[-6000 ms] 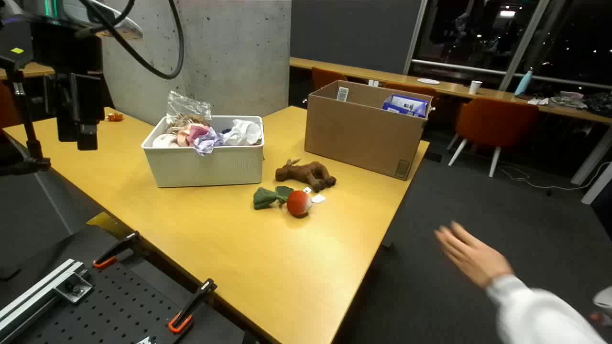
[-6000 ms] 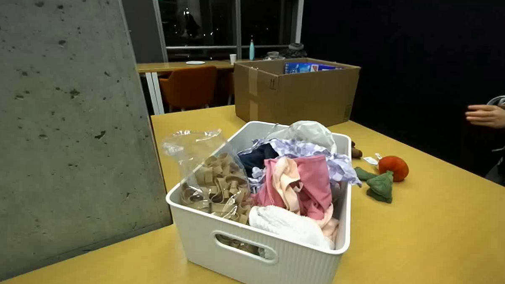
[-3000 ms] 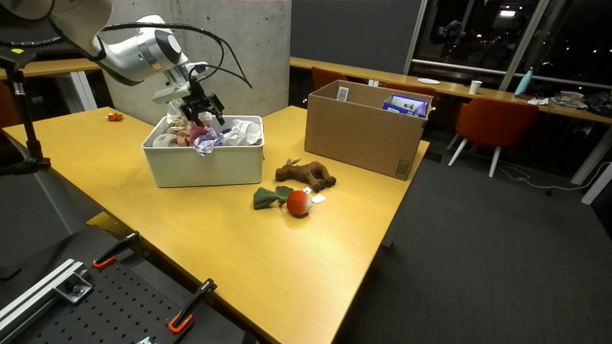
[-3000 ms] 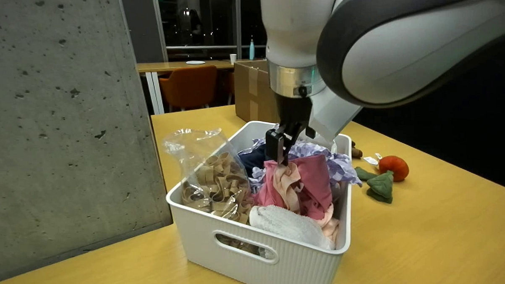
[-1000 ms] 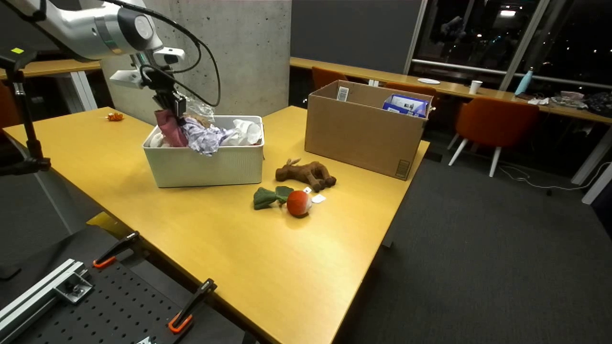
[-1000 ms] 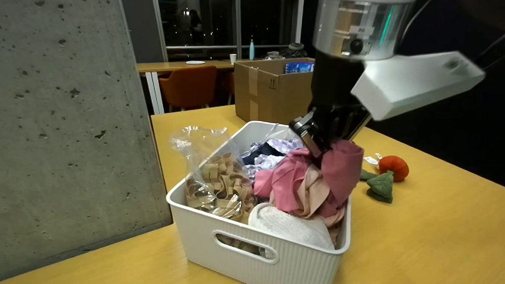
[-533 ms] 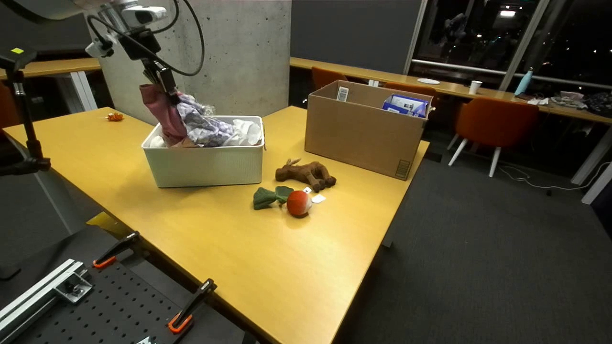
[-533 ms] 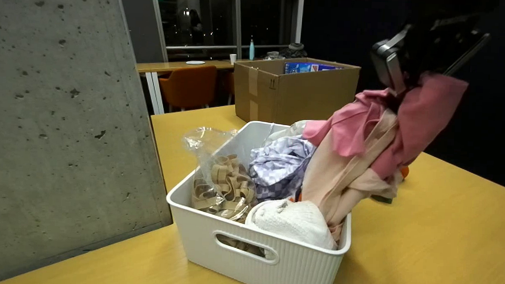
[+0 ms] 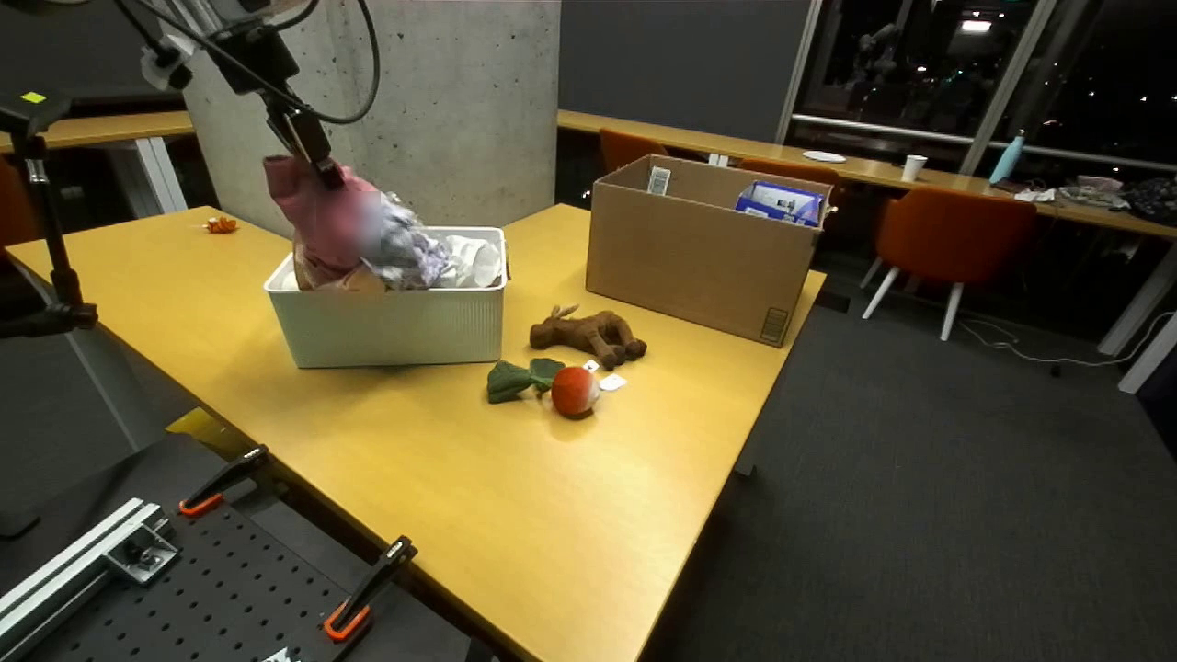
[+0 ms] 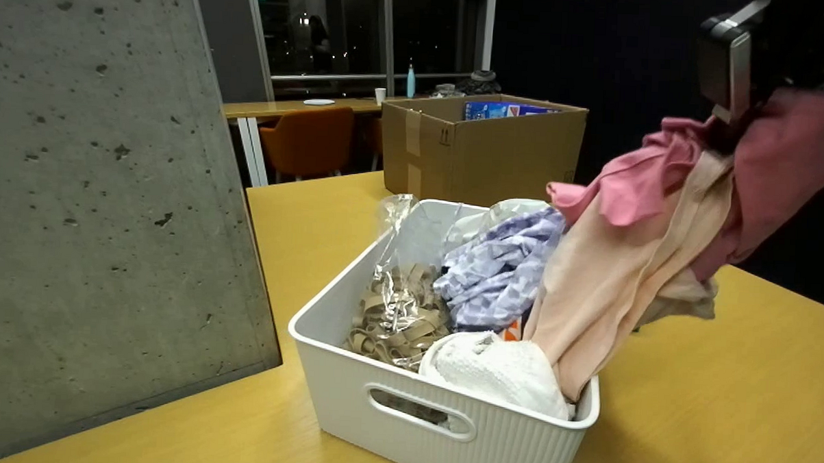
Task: Remove the laundry from the basket and lay it on the table, put back the pitch coloured laundry
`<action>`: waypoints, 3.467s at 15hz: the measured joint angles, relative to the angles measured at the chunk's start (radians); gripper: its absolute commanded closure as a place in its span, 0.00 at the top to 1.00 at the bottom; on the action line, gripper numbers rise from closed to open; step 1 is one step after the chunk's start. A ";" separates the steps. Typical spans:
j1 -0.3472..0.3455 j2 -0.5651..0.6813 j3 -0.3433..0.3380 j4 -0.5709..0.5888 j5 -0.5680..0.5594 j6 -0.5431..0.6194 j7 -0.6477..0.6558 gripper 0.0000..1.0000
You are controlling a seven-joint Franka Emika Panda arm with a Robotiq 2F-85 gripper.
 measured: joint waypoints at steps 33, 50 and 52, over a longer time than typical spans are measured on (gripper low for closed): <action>-0.079 0.158 -0.001 0.004 -0.088 0.237 0.212 1.00; -0.019 0.422 -0.020 0.115 0.101 0.522 0.127 1.00; -0.003 0.439 -0.006 0.130 0.176 0.516 0.083 1.00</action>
